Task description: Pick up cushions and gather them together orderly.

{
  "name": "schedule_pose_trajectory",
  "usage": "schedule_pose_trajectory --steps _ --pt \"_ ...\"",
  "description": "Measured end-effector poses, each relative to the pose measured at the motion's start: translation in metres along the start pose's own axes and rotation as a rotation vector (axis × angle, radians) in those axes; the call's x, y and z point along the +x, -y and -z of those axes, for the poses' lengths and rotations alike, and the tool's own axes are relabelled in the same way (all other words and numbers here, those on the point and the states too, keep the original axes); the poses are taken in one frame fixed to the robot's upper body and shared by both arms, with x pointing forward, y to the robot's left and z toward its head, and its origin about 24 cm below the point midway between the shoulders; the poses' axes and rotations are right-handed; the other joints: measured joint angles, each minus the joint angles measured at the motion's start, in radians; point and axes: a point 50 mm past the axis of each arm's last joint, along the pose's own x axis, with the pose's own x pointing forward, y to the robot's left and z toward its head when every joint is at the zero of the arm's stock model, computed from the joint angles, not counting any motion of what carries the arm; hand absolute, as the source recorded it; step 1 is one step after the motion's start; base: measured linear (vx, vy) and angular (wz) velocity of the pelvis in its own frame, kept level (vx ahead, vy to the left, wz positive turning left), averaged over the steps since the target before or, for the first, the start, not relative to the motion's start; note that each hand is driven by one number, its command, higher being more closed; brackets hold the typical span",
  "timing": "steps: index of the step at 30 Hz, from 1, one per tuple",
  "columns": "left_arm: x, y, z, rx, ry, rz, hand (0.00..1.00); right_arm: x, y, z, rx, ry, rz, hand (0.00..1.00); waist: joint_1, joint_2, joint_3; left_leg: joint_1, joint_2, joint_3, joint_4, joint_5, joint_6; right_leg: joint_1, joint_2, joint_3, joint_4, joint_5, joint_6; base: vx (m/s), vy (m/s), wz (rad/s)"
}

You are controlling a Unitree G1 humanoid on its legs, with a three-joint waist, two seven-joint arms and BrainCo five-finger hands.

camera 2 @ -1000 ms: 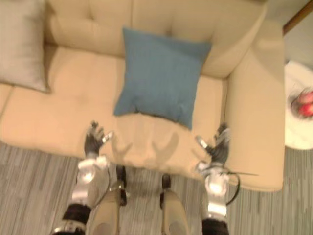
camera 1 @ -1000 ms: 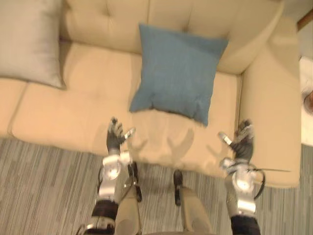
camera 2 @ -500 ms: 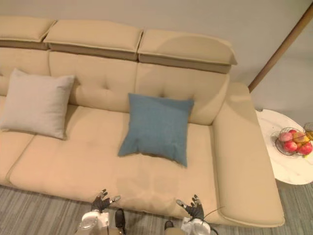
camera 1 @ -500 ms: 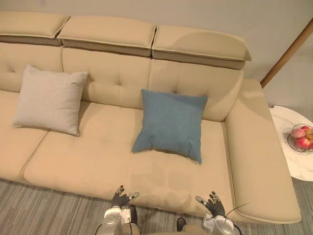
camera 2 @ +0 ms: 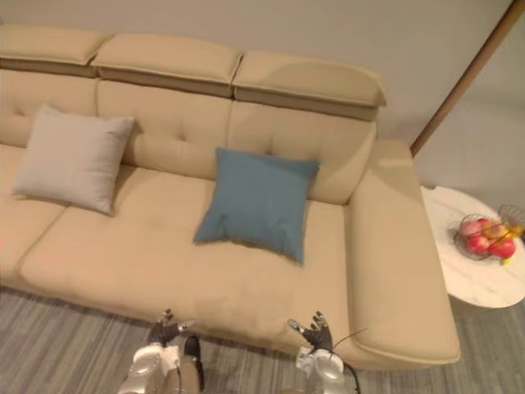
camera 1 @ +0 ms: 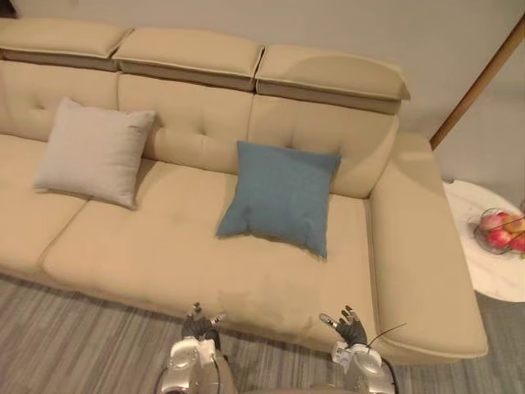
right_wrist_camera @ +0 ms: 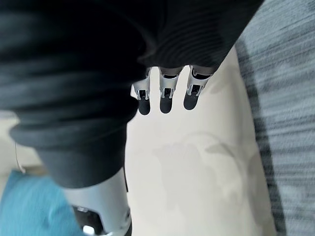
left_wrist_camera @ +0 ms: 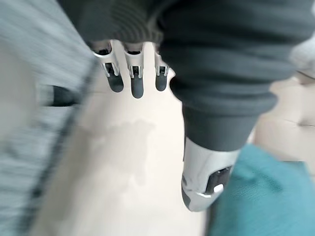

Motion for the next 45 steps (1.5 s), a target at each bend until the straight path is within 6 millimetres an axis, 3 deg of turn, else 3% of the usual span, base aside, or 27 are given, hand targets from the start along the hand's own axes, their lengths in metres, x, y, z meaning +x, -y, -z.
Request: schedule_pose_trajectory --steps 1,2,3,4,7,8,10,11,13,14,18,27,37,45 --pt "0.001 0.004 0.001 -0.005 -0.01 0.011 0.0 -0.002 0.003 0.005 0.004 -0.016 0.016 0.0 -0.01 -0.001 0.008 0.009 -0.011 0.019 -0.026 -0.034 0.001 0.002 -0.011 -0.057 -0.021 -0.011 -0.023 -0.42 -0.152 0.51" --pt "0.002 0.005 -0.002 -0.008 -0.006 0.011 0.0 -0.002 0.005 0.006 0.026 -0.024 0.043 0.0 -0.011 -0.03 0.021 0.01 -0.045 0.036 0.031 -0.102 -0.001 0.003 -0.046 -0.109 -0.043 -0.029 -0.078 -0.43 -0.156 0.28" --pt "0.004 0.006 -0.005 -0.011 0.0 0.009 0.0 -0.002 0.007 0.006 0.029 -0.024 0.054 0.0 -0.007 -0.039 0.029 0.002 -0.052 0.035 0.119 -0.129 -0.003 0.0 -0.065 -0.126 -0.059 -0.029 -0.085 -0.29 -0.124 -0.05" --pt "0.003 0.005 -0.004 -0.011 -0.004 0.006 0.0 -0.002 0.009 0.007 0.026 -0.027 0.06 0.0 -0.018 -0.039 0.028 -0.003 -0.063 0.027 0.233 -0.203 -0.016 -0.003 -0.072 -0.145 -0.086 -0.003 -0.092 -0.29 -0.081 -0.1" --pt "0.003 0.006 0.0 -0.011 -0.018 0.006 0.0 -0.009 0.017 0.022 0.024 -0.074 0.083 0.0 -0.027 -0.043 0.029 0.03 -0.066 -0.013 0.483 -0.403 -0.005 -0.012 -0.079 -0.154 -0.139 0.064 -0.088 -0.24 0.017 -0.05" --pt "0.002 0.007 0.001 -0.01 -0.026 0.007 0.0 -0.011 0.02 0.026 0.025 -0.09 0.09 0.0 -0.027 -0.042 0.028 0.053 -0.067 -0.028 0.517 -0.447 -0.017 -0.017 -0.079 -0.154 -0.143 0.074 -0.084 -0.24 0.131 0.01" --pt "0.001 0.008 0.009 0.007 -0.059 0.012 0.0 -0.013 0.025 0.036 0.047 -0.133 0.117 0.0 -0.045 -0.026 0.016 0.133 -0.07 -0.057 0.508 -0.58 -0.045 -0.044 -0.08 -0.154 -0.143 0.091 -0.06 -0.16 0.21 0.12" --pt "0.0 0.008 0.011 0.007 -0.072 0.009 0.0 -0.014 0.026 0.037 0.049 -0.142 0.121 0.0 -0.049 -0.014 0.009 0.15 -0.077 -0.055 0.445 -0.611 -0.052 -0.055 -0.077 -0.149 -0.14 0.095 -0.047 -0.09 0.232 0.06" --pt "0.001 -0.007 0.014 0.04 -0.089 -0.026 0.0 -0.015 0.021 0.048 0.078 -0.204 0.121 0.0 -0.056 -0.064 -0.01 0.189 -0.148 -0.026 0.309 -0.571 -0.028 -0.07 -0.1 -0.087 -0.193 0.127 -0.018 -0.07 0.184 0.01" --pt "0.001 -0.014 0.016 0.06 -0.099 -0.044 0.0 -0.017 0.022 0.053 0.077 -0.224 0.126 0.0 -0.066 -0.07 -0.021 0.194 -0.171 -0.029 0.279 -0.554 -0.014 -0.052 -0.106 -0.075 -0.247 0.159 -0.011 -0.04 0.133 0.11" --pt "-0.001 -0.024 0.025 0.097 -0.14 -0.068 0.0 -0.016 0.029 0.055 0.094 -0.246 0.155 0.0 -0.073 -0.055 -0.03 0.197 -0.2 -0.028 0.249 -0.536 0.01 -0.023 -0.111 -0.051 -0.334 0.212 0.002 -0.01 0.129 0.06" --pt "-0.007 -0.038 0.039 0.12 -0.2 -0.102 0.0 -0.014 0.045 0.055 0.092 -0.273 0.202 0.0 -0.075 -0.035 -0.04 0.286 -0.218 -0.039 0.146 -0.485 0.008 0.06 -0.1 -0.043 -0.425 0.255 -0.013 0.02 -0.014 0.01" --pt "-0.01 -0.051 0.044 0.107 -0.227 -0.14 0.0 -0.013 0.055 0.057 0.099 -0.296 0.235 0.0 -0.078 -0.059 -0.028 0.347 -0.225 -0.053 0.049 -0.438 0.0 0.106 -0.093 -0.035 -0.492 0.29 -0.026 0.0 -0.008 0.0" --pt "-0.012 -0.057 0.049 0.105 -0.255 -0.16 0.0 -0.016 0.06 0.061 0.092 -0.321 0.249 0.0 -0.087 -0.062 -0.031 0.407 -0.239 -0.057 -0.006 -0.432 0.01 0.146 -0.098 -0.001 -0.514 0.315 -0.031 -0.01 -0.001 0.0"
